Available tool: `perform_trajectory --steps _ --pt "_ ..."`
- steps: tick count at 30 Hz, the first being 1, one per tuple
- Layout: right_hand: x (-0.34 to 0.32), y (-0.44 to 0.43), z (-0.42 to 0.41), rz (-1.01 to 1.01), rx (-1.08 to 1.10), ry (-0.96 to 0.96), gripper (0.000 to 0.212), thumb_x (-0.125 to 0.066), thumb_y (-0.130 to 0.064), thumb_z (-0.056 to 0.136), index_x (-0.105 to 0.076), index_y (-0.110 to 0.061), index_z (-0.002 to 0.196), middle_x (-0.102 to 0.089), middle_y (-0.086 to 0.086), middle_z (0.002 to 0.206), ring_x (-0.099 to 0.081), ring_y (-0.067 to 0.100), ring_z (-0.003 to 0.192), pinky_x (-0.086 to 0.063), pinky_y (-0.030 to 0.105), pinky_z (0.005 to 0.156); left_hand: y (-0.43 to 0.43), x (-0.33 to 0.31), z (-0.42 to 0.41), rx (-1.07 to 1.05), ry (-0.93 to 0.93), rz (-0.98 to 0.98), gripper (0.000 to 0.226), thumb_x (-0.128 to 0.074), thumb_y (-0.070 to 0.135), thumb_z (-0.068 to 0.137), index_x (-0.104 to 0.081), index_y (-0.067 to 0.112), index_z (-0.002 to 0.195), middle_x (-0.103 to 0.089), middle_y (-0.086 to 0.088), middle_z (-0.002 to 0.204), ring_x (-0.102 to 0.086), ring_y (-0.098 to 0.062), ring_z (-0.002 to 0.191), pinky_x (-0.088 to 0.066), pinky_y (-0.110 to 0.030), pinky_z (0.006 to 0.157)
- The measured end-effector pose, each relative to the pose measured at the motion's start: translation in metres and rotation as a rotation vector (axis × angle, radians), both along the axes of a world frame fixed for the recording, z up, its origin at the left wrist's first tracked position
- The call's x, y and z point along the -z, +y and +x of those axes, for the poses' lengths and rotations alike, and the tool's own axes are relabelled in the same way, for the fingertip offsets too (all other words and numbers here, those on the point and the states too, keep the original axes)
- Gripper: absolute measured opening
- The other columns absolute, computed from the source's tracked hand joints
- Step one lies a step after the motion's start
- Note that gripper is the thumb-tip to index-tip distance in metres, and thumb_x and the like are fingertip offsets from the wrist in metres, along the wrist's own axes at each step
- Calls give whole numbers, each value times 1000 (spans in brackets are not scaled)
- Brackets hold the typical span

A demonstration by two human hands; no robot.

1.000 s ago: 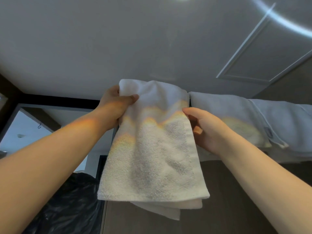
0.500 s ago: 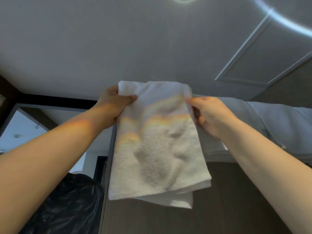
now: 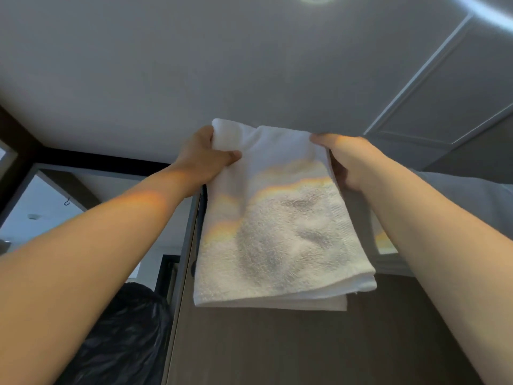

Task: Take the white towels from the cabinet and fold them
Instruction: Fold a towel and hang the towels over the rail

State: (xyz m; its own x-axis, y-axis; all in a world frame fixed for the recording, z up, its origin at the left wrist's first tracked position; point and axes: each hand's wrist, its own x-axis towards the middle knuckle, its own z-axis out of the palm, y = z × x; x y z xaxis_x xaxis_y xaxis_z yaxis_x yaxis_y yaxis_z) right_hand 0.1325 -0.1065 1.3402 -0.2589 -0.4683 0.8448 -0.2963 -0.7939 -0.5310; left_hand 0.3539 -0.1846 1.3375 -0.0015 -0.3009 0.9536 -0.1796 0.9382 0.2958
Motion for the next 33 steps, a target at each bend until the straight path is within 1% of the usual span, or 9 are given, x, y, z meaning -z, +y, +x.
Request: perform_trajectory --steps 2,5,9,13,16,19,24,28,33 --pt "-10 -3 5 -8 159 45 17 -66 -26 90 -55 -16 80 -51 2 74 -50 18 64 -38 25 57 0 -1 3 -12 -10 14 46 -73 26 83 -54 16 124 -63 -4 118 -62 -25 105 -54 -47 90" --pt "-20 -4 10 -15 128 35 11 -68 -22 88 -61 -16 92 -60 5 92 -61 25 87 -44 31 73 1 -1 3 -44 -13 46 54 -70 33 86 -49 12 131 -59 -6 123 -60 -27 110 -53 -47 92" --pt "-14 -3 9 -213 -28 -163 44 -82 -24 79 -65 -12 118 -69 -3 110 -65 16 103 -51 28 91 4 -1 3 -45 -19 94 59 -68 39 88 -47 8 133 -59 -7 122 -61 -26 107 -55 -42 85" --pt "-17 -10 8 -139 51 -119 44 -68 -26 92 -55 -6 129 -60 7 109 -61 21 109 -47 21 82 6 -4 -1 -48 13 60 32 -70 34 87 -58 10 104 -64 -1 90 -62 -12 76 -46 -25 54" --pt "-25 -5 15 43 220 -61 36 -49 -32 103 -45 -13 132 -55 6 113 -55 17 103 -44 11 65 2 1 -5 -204 79 -54 35 -75 40 81 -52 13 79 -49 5 68 -47 -8 60 -31 -19 49" --pt "-33 -9 19 65 637 237 39 -41 -18 104 -46 -8 142 -47 9 147 -44 26 134 -37 27 102 0 11 -8 -366 125 -176 49 -75 46 78 -37 17 67 -35 5 62 -34 -10 55 -24 -21 49" --pt "-31 -18 30 78 894 479 42 -39 -10 101 -46 -3 142 -42 17 150 -43 34 135 -40 39 108 14 23 -13 -435 76 -77 47 -60 54 87 -49 9 94 -46 3 78 -45 -15 71 -29 -22 51" --pt "-30 -20 25 84 917 481 41 -36 -15 103 -49 -3 140 -46 16 148 -46 32 134 -38 34 105 20 38 -10 -341 120 -38 63 -63 54 85 -49 9 127 -54 -4 120 -47 -14 93 -33 -18 59" --pt "-32 -25 12 64 781 381 30 -56 -29 96 -64 -7 116 -65 13 118 -61 30 114 -45 31 80 19 57 -3 -232 138 -9 54 -81 42 72 -55 15 112 -62 6 100 -59 -13 89 -42 -19 61"
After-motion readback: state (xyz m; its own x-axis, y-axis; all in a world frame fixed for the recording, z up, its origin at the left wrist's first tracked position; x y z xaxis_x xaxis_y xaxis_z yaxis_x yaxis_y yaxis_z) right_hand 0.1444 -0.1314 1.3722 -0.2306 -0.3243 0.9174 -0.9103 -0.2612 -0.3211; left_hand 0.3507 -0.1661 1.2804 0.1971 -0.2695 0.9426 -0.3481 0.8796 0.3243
